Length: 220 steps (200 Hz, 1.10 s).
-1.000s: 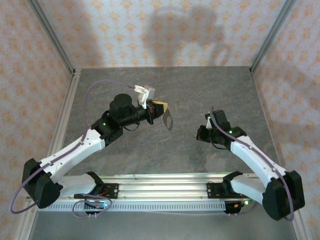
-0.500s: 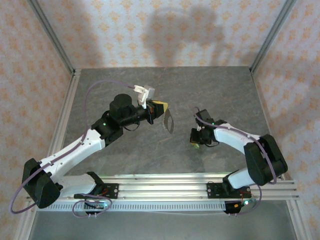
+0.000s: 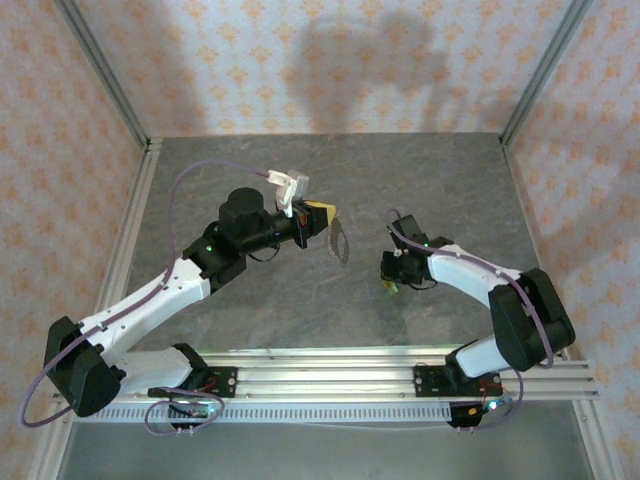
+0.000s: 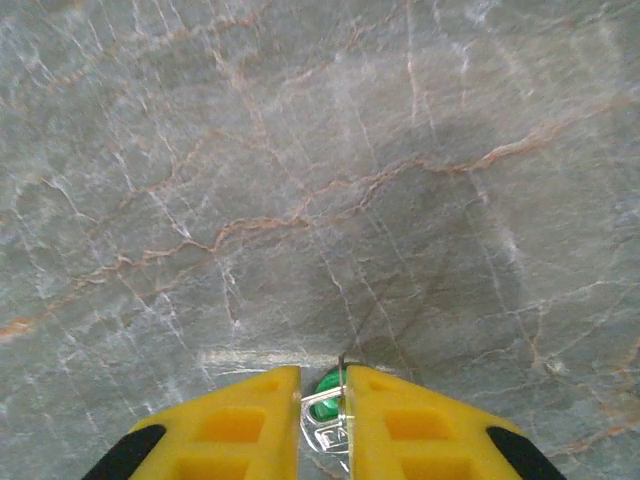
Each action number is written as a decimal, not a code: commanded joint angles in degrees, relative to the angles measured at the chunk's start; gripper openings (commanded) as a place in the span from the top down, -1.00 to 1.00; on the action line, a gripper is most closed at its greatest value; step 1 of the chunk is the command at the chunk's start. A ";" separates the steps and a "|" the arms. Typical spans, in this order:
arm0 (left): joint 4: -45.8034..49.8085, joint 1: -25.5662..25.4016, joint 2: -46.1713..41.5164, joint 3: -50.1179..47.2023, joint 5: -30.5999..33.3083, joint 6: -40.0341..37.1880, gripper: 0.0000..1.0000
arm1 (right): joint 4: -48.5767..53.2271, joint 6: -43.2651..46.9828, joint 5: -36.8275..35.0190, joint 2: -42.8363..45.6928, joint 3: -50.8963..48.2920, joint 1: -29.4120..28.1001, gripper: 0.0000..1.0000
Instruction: Put the keys on the keyring
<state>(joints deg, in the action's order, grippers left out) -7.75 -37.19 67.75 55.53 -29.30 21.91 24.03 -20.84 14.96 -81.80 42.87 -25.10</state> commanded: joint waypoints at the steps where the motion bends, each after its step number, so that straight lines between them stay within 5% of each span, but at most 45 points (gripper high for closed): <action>1: -3.76 -0.43 -1.11 -0.77 0.56 0.64 1.00 | 1.14 -2.18 -3.48 2.43 1.44 -0.35 0.62; 220: -5.00 -0.45 -0.25 -1.01 0.30 1.15 1.00 | 0.05 -4.48 -3.76 -1.37 -0.77 -1.35 0.57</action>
<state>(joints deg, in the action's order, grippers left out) -8.45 -37.19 67.75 54.68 -29.30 22.63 24.40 -24.69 11.81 -82.56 42.96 -26.11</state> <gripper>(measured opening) 0.043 0.218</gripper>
